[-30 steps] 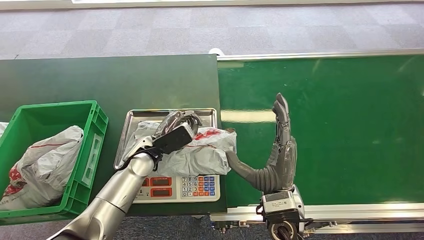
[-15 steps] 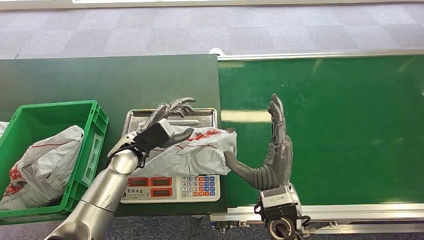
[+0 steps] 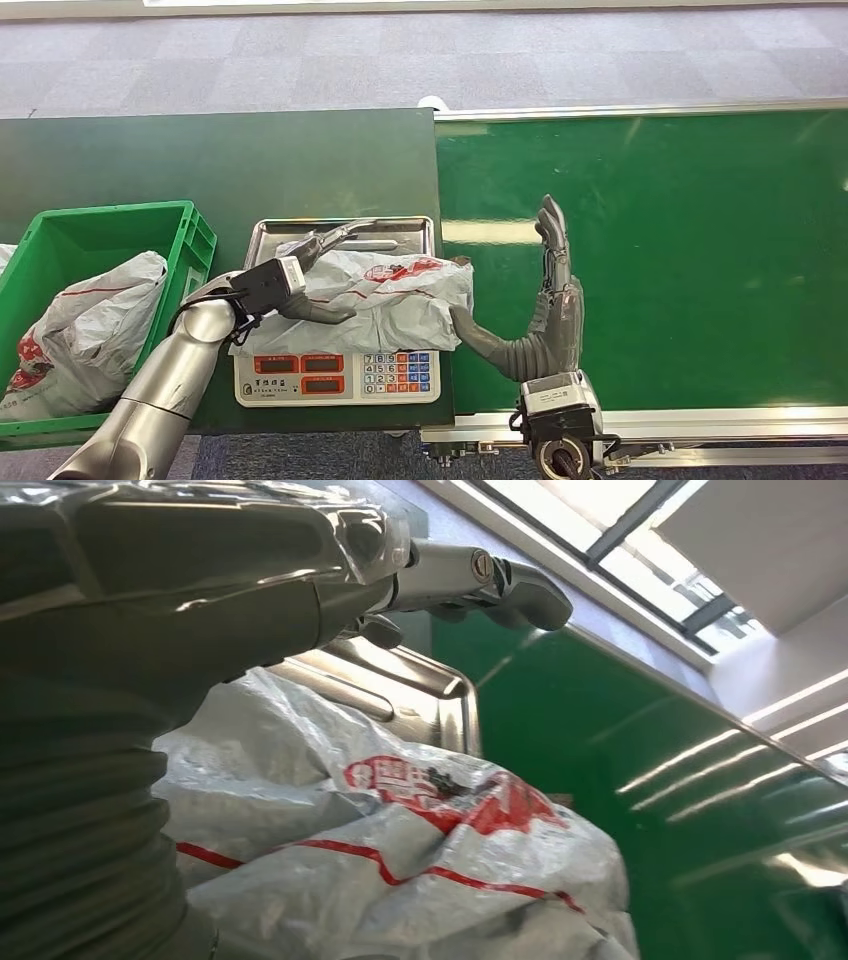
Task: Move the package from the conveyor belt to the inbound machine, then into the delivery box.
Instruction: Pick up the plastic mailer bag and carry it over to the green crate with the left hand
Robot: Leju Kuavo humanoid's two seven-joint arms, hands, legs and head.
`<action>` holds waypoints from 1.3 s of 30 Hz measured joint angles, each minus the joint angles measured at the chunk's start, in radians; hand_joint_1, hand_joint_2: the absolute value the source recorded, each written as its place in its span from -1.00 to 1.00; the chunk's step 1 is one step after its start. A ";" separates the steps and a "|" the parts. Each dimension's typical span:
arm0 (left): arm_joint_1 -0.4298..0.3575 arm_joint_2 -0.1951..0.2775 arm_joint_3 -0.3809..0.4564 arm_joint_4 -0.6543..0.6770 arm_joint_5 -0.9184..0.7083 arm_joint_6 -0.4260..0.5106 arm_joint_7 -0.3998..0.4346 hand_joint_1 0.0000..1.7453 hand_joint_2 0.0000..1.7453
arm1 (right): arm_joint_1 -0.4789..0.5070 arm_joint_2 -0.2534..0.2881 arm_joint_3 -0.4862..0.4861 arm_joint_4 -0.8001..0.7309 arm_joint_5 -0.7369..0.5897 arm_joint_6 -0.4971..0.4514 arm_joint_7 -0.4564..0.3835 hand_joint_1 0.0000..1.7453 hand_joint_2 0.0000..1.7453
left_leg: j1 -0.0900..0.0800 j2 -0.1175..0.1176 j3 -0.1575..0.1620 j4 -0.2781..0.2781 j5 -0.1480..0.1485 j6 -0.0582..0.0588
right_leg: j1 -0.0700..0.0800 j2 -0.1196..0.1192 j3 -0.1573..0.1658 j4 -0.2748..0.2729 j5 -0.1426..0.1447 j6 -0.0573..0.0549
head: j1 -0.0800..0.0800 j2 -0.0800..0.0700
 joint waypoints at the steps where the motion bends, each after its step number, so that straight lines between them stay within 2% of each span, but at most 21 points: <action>1: 0.001 0.002 0.003 0.000 -0.017 0.009 0.013 -1.00 1.00 | 0.000 0.001 -0.001 0.000 0.000 0.002 0.000 -1.00 1.00 | 0.000 0.000 0.000 0.000 0.000 0.000 | 0.000 0.000 0.000 0.000 0.000 0.000 | 0.000 0.000; 10: 0.004 -0.004 -0.004 0.014 -0.188 0.152 0.119 -1.00 1.00 | 0.003 0.007 -0.007 0.003 -0.003 0.006 -0.001 -1.00 1.00 | 0.000 0.000 0.000 0.000 0.000 0.000 | 0.000 0.000 0.000 0.000 0.000 0.000 | 0.000 0.000; 12: 0.004 -0.008 -0.011 0.020 -0.230 0.187 0.139 -0.93 1.00 | 0.005 0.008 -0.009 0.003 -0.002 0.006 -0.001 -1.00 1.00 | 0.000 0.000 0.000 0.000 0.000 0.000 | 0.000 0.000 0.000 0.000 0.000 0.000 | 0.000 0.000; 13: 0.003 -0.010 -0.016 0.023 -0.250 0.203 0.148 -0.76 1.00 | 0.007 0.008 -0.010 0.003 -0.001 0.006 -0.001 -1.00 1.00 | 0.000 0.000 0.000 0.000 0.000 0.000 | 0.000 0.000 0.000 0.000 0.000 0.000 | 0.000 0.000; 16: 0.003 -0.016 -0.030 0.033 -0.294 0.237 0.162 0.35 1.00 | 0.013 0.008 -0.012 0.003 0.008 0.004 -0.001 -1.00 1.00 | 0.000 0.000 0.000 0.000 0.000 0.000 | 0.000 0.000 0.000 0.000 0.000 0.000 | 0.000 0.000; 17: 0.002 -0.018 -0.034 0.037 -0.306 0.245 0.164 0.65 1.00 | 0.016 0.008 -0.012 0.003 0.013 0.003 -0.001 -1.00 1.00 | 0.000 0.000 0.000 0.000 0.000 0.000 | 0.000 0.000 0.000 0.000 0.000 0.000 | 0.000 0.000; 20: 0.001 -0.023 -0.042 0.050 -0.328 0.260 0.165 0.91 1.00 | 0.022 0.009 -0.014 0.003 0.023 0.003 -0.001 -1.00 1.00 | 0.000 0.000 0.000 0.000 0.000 0.000 | 0.000 0.000 0.000 0.000 0.000 0.000 | 0.000 0.000; 23: -0.002 -0.027 -0.045 0.064 -0.335 0.269 0.165 1.00 1.00 | 0.025 0.009 -0.017 0.003 0.029 0.003 -0.001 -1.00 1.00 | 0.000 0.000 0.000 0.000 0.000 0.000 | 0.000 0.000 0.000 0.000 0.000 0.000 | 0.000 0.000; 31: -0.014 -0.040 -0.046 0.081 -0.318 0.285 0.148 1.00 1.00 | 0.021 0.008 -0.019 0.005 0.033 0.002 0.000 -1.00 1.00 | 0.000 0.000 0.000 0.000 0.000 0.000 | 0.000 0.000 0.000 0.000 0.000 0.000 | 0.000 0.000; 39: -0.012 -0.055 0.001 0.060 -0.227 0.323 0.093 1.00 1.00 | 0.016 0.008 -0.020 0.008 0.012 -0.002 0.008 -1.00 1.00 | 0.000 0.000 0.000 0.000 0.000 0.000 | 0.000 0.000 0.000 0.000 0.000 0.000 | 0.000 0.000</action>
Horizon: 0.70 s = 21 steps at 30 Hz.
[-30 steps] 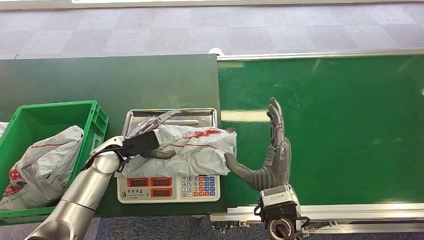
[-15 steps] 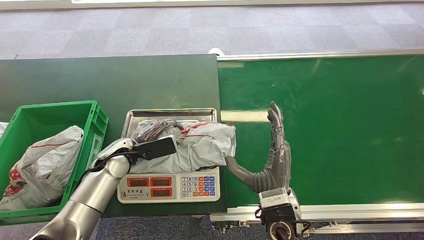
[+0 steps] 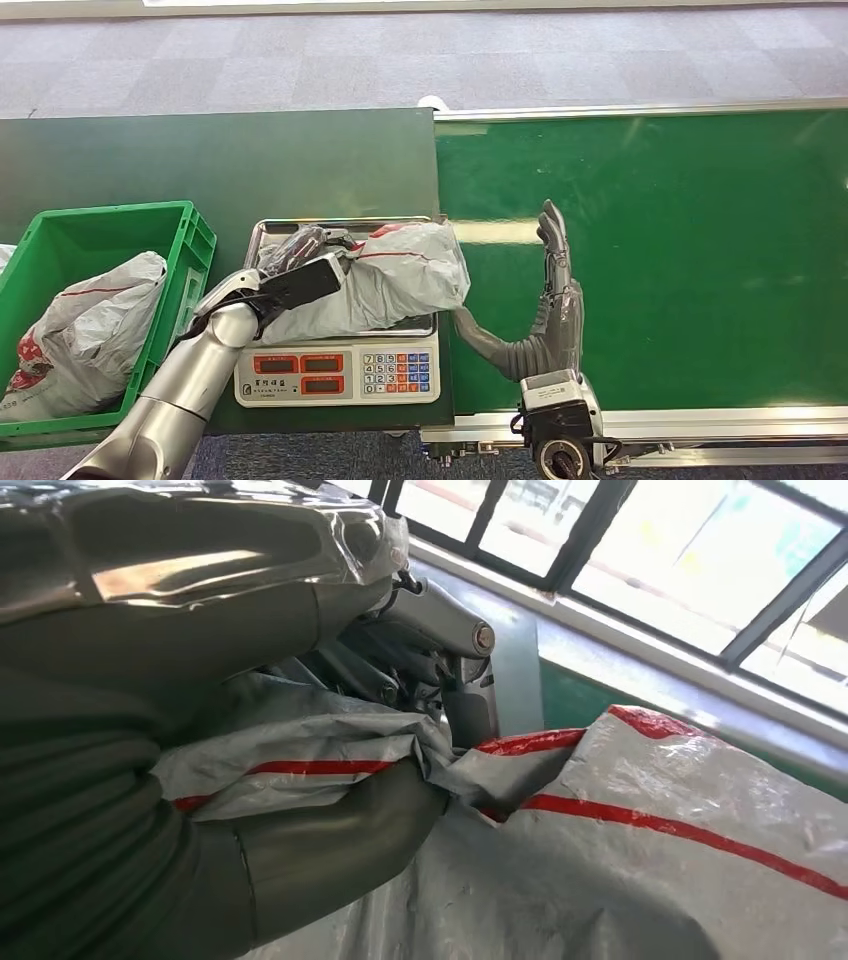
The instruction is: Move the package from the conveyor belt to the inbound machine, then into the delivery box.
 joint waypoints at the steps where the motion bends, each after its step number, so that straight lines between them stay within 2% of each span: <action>1: 0.002 -0.002 0.011 -0.009 0.018 0.012 -0.009 1.00 1.00 | 0.000 0.000 0.000 0.000 -0.005 -0.001 0.000 -1.00 1.00 | 0.000 0.000 0.000 0.000 0.000 0.000 | 0.000 0.000 0.000 0.000 0.000 0.000 | 0.000 0.000; 7: 0.034 -0.015 0.099 -0.109 0.186 0.099 -0.054 1.00 1.00 | 0.005 0.000 -0.002 0.008 -0.031 -0.012 -0.010 -1.00 1.00 | 0.000 0.000 0.000 0.000 0.000 0.000 | 0.000 0.000 0.000 0.000 0.000 0.000 | 0.000 0.000; 12: 0.056 -0.012 0.166 -0.200 0.196 0.226 -0.039 1.00 1.00 | 0.011 0.000 -0.004 0.018 -0.043 -0.019 -0.021 -1.00 1.00 | 0.000 0.000 0.000 0.000 0.000 0.000 | 0.000 0.000 0.000 0.000 0.000 0.000 | 0.000 0.000; 17: 0.066 0.011 0.234 -0.271 0.011 0.439 0.074 1.00 1.00 | 0.029 0.000 -0.007 0.021 -0.049 -0.029 -0.027 -1.00 1.00 | 0.000 0.000 0.000 0.000 0.000 0.000 | 0.000 0.000 0.000 0.000 0.000 0.000 | 0.000 0.000; 21: 0.066 0.047 0.308 -0.296 -0.105 0.535 0.180 1.00 1.00 | 0.045 0.000 -0.016 0.021 -0.047 -0.019 -0.026 -1.00 1.00 | 0.000 0.001 0.000 -0.001 0.000 0.000 | 0.001 0.001 0.000 0.000 0.000 0.000 | 0.000 0.000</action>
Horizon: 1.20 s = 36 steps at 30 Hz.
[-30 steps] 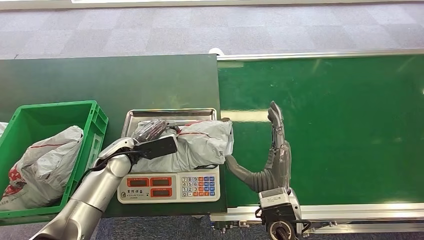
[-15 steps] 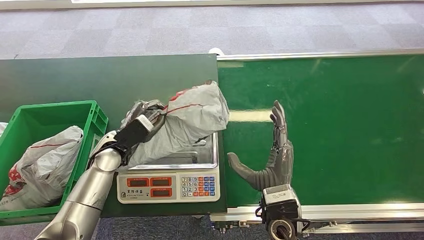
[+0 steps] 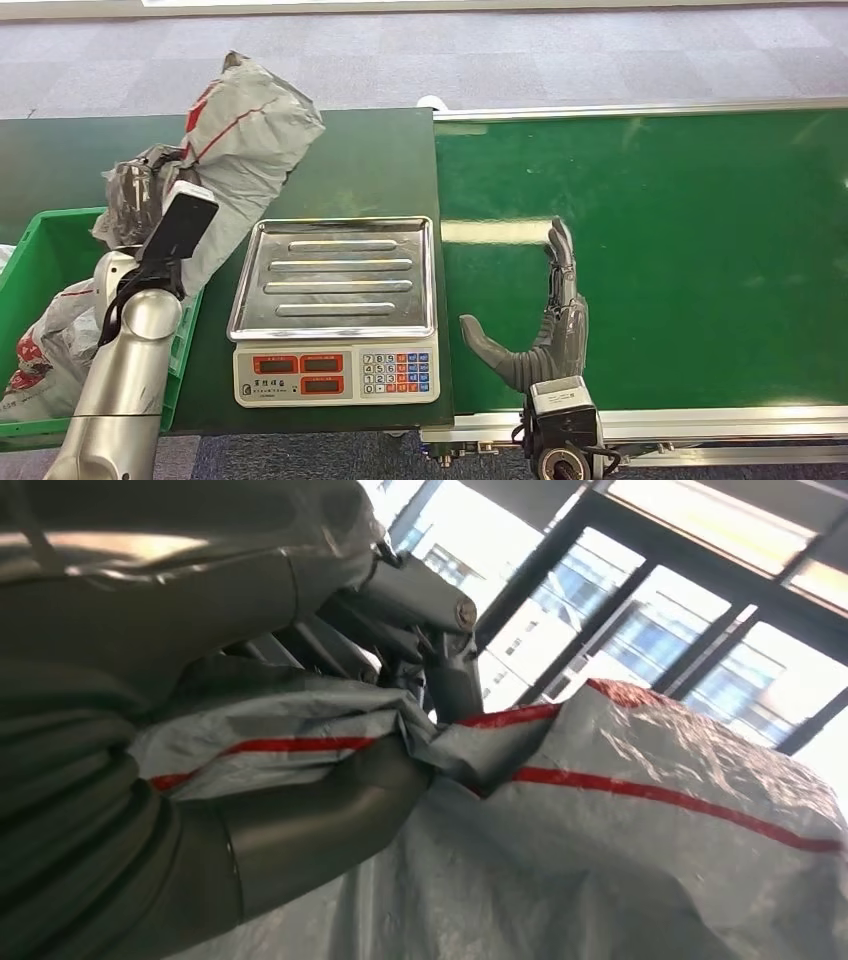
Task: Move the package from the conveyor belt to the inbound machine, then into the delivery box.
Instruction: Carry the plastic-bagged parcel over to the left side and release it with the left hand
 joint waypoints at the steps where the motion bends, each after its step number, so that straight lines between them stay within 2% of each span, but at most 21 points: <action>1: 0.000 0.011 0.024 -0.002 -0.018 0.016 0.017 1.00 1.00 | 0.002 0.000 -0.003 0.000 0.001 0.006 0.001 -1.00 1.00 | 0.000 0.000 0.000 0.000 0.000 0.000 | 0.000 0.000 0.000 0.000 0.000 0.000 | 0.000 0.000; 4: -0.003 0.053 0.102 0.008 -0.077 0.048 0.070 1.00 1.00 | 0.005 0.002 -0.008 0.002 0.004 0.016 0.003 -1.00 1.00 | 0.000 0.001 0.000 0.000 0.000 0.000 | 0.000 0.001 0.000 0.000 0.000 0.000 | 0.000 0.000; 7: -0.025 0.114 0.190 0.076 -0.140 0.090 0.117 1.00 1.00 | 0.005 0.004 -0.019 0.008 0.007 0.017 0.009 -1.00 1.00 | 0.001 0.002 0.000 0.000 0.000 0.000 | 0.001 0.003 -0.001 0.000 0.000 -0.001 | 0.000 0.000; 13: -0.109 0.245 0.334 0.368 -0.222 0.141 0.166 0.98 1.00 | 0.006 0.007 -0.051 0.028 0.011 0.017 0.028 -1.00 1.00 | 0.001 0.002 0.000 0.000 0.001 -0.001 | 0.001 0.003 -0.001 0.000 -0.001 -0.001 | 0.000 0.000; 15: -0.122 0.274 0.367 0.461 -0.236 0.129 0.188 0.85 1.00 | 0.010 0.008 -0.065 0.035 0.013 0.017 0.031 -1.00 1.00 | 0.001 0.002 0.000 0.000 0.001 -0.001 | 0.001 0.003 -0.001 0.001 -0.001 -0.001 | 0.000 0.000; 18: -0.119 0.293 0.409 0.553 -0.231 0.080 0.193 0.62 1.00 | 0.023 0.011 -0.090 0.041 0.021 0.016 0.033 -1.00 1.00 | 0.001 0.002 0.000 0.000 0.000 -0.001 | 0.001 0.003 -0.002 0.000 -0.001 -0.001 | 0.000 0.000; 22: -0.107 0.284 0.452 0.597 -0.182 -0.004 0.150 0.62 1.00 | 0.039 0.011 -0.124 0.043 0.032 0.013 0.033 -1.00 1.00 | 0.001 0.001 -0.001 0.000 0.000 -0.001 | 0.001 0.002 -0.002 0.000 -0.001 -0.001 | 0.000 0.000; 26: -0.107 0.275 0.470 0.610 -0.172 -0.022 0.141 -0.99 1.00 | 0.044 0.011 -0.139 0.043 0.035 0.013 0.033 -1.00 1.00 | 0.001 0.001 -0.001 0.000 0.000 -0.002 | 0.001 0.002 -0.002 0.000 -0.001 -0.001 | 0.000 0.000; 33: -0.106 0.253 0.501 0.615 -0.101 -0.067 0.100 -1.00 1.00 | 0.056 0.011 -0.161 0.043 0.058 0.008 0.039 -1.00 1.00 | 0.001 0.001 0.000 0.000 0.000 -0.002 | 0.001 0.002 -0.002 0.000 -0.001 -0.001 | 0.000 0.000; 36: -0.106 0.237 0.524 0.602 0.011 -0.091 0.035 -1.00 1.00 | 0.062 0.011 -0.168 0.043 0.070 0.004 0.043 -1.00 1.00 | 0.001 0.001 0.000 0.000 0.000 -0.002 | 0.001 0.002 -0.002 0.000 -0.001 -0.001 | 0.000 0.000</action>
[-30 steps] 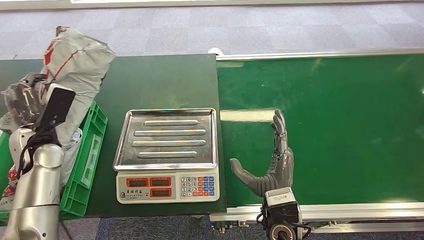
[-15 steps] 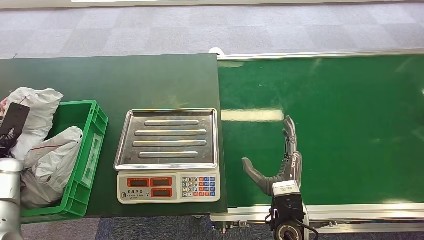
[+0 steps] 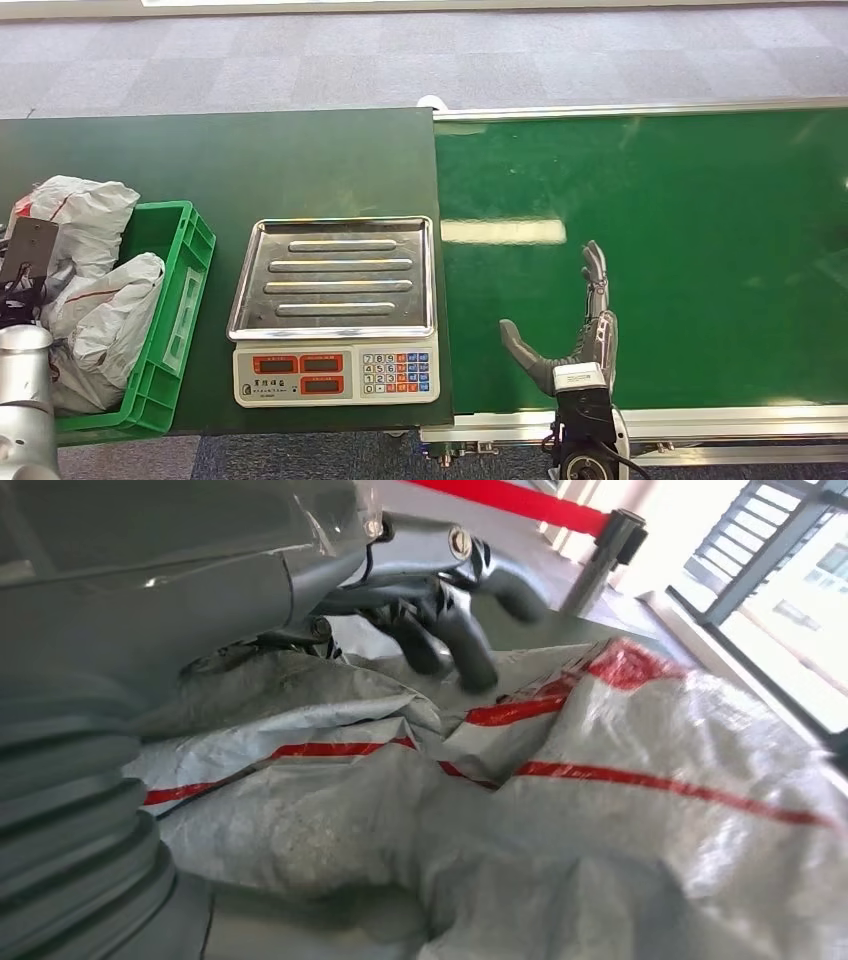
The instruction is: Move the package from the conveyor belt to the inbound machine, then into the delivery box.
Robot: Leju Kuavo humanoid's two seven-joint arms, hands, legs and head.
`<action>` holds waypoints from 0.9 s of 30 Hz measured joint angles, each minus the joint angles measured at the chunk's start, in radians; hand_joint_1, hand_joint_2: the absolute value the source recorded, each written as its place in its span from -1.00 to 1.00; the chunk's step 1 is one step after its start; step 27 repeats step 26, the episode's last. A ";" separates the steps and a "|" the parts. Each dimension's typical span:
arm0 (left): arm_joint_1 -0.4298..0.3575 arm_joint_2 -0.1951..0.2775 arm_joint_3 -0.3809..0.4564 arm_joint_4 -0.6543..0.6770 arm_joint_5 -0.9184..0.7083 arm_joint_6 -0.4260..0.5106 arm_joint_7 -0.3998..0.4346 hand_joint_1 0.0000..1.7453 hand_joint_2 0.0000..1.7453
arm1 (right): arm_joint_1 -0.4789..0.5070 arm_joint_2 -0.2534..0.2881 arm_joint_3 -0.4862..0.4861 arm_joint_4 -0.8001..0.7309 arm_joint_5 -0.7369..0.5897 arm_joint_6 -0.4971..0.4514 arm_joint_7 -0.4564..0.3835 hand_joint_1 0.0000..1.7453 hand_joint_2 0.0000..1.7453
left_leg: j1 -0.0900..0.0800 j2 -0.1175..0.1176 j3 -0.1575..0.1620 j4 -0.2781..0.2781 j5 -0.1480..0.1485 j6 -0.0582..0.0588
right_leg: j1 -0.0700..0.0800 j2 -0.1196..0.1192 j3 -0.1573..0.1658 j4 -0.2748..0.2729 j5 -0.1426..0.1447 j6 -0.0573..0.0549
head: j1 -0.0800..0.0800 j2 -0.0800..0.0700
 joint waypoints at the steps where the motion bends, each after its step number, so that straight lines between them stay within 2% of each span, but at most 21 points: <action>1: 0.002 -0.008 0.011 -0.013 0.074 -0.025 -0.039 -1.00 1.00 | 0.001 0.000 -0.002 0.000 0.002 -0.001 0.001 -1.00 1.00 | 0.000 0.000 0.000 0.000 0.000 0.000 | 0.000 0.000 0.000 0.000 0.000 0.000 | 0.000 0.000; 4: 0.030 -0.038 0.040 -0.094 0.311 -0.060 -0.148 -1.00 1.00 | 0.002 0.001 -0.004 0.004 0.004 -0.003 0.005 -1.00 1.00 | 0.000 0.001 0.000 0.000 0.000 0.000 | 0.000 0.001 0.000 0.000 0.000 0.000 | 0.000 0.000; 8: 0.125 -0.094 0.045 -0.293 0.428 0.092 -0.208 -1.00 1.00 | 0.003 0.004 -0.006 0.010 0.015 -0.007 0.020 -1.00 1.00 | 0.000 0.004 0.000 0.000 -0.001 0.000 | 0.000 0.002 -0.001 0.000 0.000 0.000 | 0.000 0.000; 11: 0.242 -0.151 0.016 -0.487 0.474 0.155 -0.266 -1.00 1.00 | 0.012 0.005 -0.009 0.008 0.029 -0.017 0.039 -1.00 1.00 | -0.001 0.003 0.000 0.000 -0.002 0.000 | -0.001 0.002 -0.002 -0.001 -0.001 0.000 | 0.000 0.000; 15: 0.409 -0.241 -0.096 -0.735 0.442 0.222 -0.329 -1.00 1.00 | 0.042 0.005 -0.015 -0.003 0.047 -0.013 0.061 -1.00 1.00 | -0.001 0.003 -0.001 0.000 -0.004 0.000 | -0.001 0.002 -0.002 -0.001 -0.002 0.000 | 0.000 0.000; 19: 0.549 -0.310 -0.255 -0.913 0.434 0.246 -0.351 -1.00 1.00 | 0.059 0.002 -0.019 -0.017 0.068 0.009 0.084 -1.00 1.00 | -0.001 0.003 -0.001 0.000 -0.004 0.000 | -0.001 0.002 -0.001 -0.001 -0.002 0.000 | 0.000 0.000; 25: 0.717 -0.373 -0.483 -1.033 0.479 0.212 -0.418 -1.00 1.00 | 0.079 -0.016 -0.029 -0.040 0.050 0.045 0.112 -1.00 1.00 | -0.001 0.002 -0.001 0.000 -0.004 0.000 | -0.001 0.002 -0.002 -0.001 -0.002 0.000 | 0.000 0.000; 27: 0.729 -0.378 -0.504 -1.039 0.482 0.211 -0.427 -1.00 1.00 | 0.081 -0.018 -0.030 -0.042 0.044 0.048 0.113 -1.00 1.00 | -0.001 0.001 -0.001 0.000 -0.004 0.000 | -0.001 0.002 -0.002 -0.001 -0.002 0.000 | 0.000 0.000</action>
